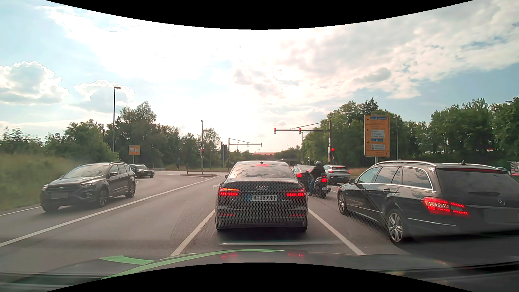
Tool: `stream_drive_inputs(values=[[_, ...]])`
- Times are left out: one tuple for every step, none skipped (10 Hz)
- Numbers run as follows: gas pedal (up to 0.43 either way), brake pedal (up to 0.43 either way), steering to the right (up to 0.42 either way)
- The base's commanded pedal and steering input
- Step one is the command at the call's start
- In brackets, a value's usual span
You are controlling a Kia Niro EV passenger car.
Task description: Follow the waypoints while adhering to traffic rules and regulations
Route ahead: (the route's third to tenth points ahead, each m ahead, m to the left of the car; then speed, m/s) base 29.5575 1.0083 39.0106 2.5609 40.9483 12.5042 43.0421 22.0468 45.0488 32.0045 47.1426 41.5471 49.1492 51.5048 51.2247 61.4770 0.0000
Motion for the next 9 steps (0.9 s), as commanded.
stream_drive_inputs(values=[[0.0, 0.293, -0.001], [0.0, 0.293, -0.001], [0.0, 0.293, -0.001], [0.0, 0.293, -0.001], [0.0, 0.293, -0.001], [0.0, 0.293, -0.001], [0.0, 0.293, -0.001], [0.0, 0.293, -0.001], [0.0, 0.293, -0.001]])
